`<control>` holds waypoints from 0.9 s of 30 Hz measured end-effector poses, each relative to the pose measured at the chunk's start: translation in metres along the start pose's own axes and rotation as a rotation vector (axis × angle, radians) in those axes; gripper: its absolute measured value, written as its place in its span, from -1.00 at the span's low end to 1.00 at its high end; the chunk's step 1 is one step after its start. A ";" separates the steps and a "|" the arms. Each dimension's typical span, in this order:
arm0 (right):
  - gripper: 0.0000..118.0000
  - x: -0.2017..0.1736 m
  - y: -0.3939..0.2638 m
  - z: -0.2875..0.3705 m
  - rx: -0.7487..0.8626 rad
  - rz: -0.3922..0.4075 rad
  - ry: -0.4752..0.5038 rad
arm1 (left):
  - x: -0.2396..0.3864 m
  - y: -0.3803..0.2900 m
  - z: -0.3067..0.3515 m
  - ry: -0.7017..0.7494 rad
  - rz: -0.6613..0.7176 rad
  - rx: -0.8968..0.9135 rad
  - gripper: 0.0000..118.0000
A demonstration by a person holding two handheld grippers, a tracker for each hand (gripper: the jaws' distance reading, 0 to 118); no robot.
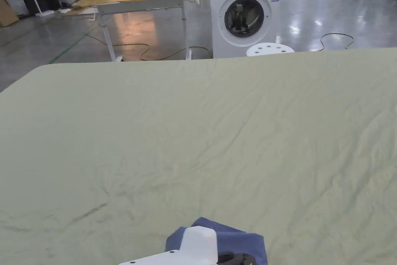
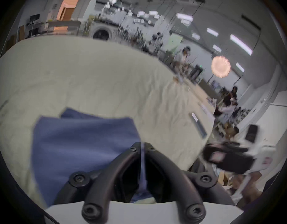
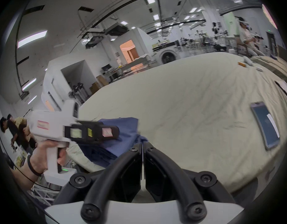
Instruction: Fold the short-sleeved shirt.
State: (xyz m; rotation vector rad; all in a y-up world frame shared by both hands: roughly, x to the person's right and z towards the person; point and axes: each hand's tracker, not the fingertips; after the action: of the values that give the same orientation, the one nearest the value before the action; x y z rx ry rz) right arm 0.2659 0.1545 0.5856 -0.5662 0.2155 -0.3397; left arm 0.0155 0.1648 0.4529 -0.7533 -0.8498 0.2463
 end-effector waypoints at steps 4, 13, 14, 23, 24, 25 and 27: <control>-1.00 -0.024 0.025 -0.053 -0.069 0.066 0.066 | -0.027 0.010 0.063 0.065 0.120 0.154 0.31; -1.00 -0.024 0.004 -0.137 -0.403 0.207 0.002 | -0.128 -0.006 0.091 0.019 0.538 0.127 0.44; -1.00 -0.024 0.007 -0.132 -0.378 0.189 0.006 | -0.134 -0.008 0.085 -0.028 0.582 0.115 0.45; -1.00 -0.030 0.004 -0.127 -0.359 0.206 -0.030 | -0.137 -0.011 0.022 -0.030 0.602 -0.020 0.41; -1.00 -0.028 0.004 -0.127 -0.357 0.190 -0.029 | -0.139 -0.012 0.020 -0.011 0.624 -0.029 0.40; -1.00 -0.026 0.004 -0.127 -0.355 0.172 -0.026 | -0.139 -0.012 0.018 0.014 0.614 -0.042 0.28; -1.00 -0.024 0.003 -0.125 -0.347 0.142 -0.013 | -0.139 -0.018 0.014 0.096 0.536 -0.068 -0.07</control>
State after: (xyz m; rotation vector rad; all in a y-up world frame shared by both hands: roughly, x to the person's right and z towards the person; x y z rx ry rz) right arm 0.2085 0.1050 0.4830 -0.8903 0.3033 -0.1599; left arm -0.0876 0.0924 0.3892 -1.0420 -0.5542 0.6544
